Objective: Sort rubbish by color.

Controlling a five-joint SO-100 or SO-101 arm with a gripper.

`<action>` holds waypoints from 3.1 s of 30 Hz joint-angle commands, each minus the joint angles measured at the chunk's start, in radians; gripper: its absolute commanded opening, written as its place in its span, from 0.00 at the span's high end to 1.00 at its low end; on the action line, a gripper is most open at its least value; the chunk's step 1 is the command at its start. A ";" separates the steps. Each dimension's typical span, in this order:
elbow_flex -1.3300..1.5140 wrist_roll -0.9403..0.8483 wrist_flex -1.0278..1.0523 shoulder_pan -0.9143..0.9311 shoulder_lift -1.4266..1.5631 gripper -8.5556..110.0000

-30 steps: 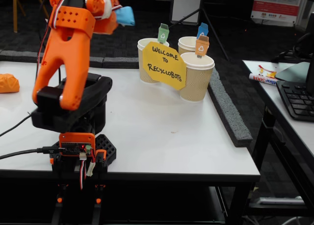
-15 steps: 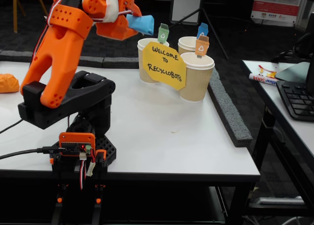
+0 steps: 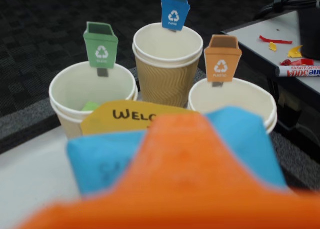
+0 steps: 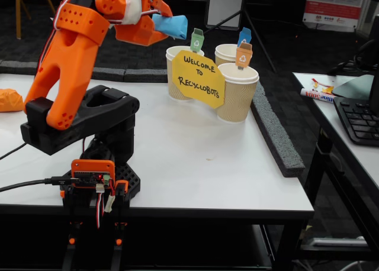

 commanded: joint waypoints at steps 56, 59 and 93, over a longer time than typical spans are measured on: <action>-1.571 -0.055 -0.400 -0.023 -1.939 0.93; -1.571 -0.055 -0.399 -0.031 -1.944 0.91; -1.259 -0.046 -0.235 0.028 -1.601 0.93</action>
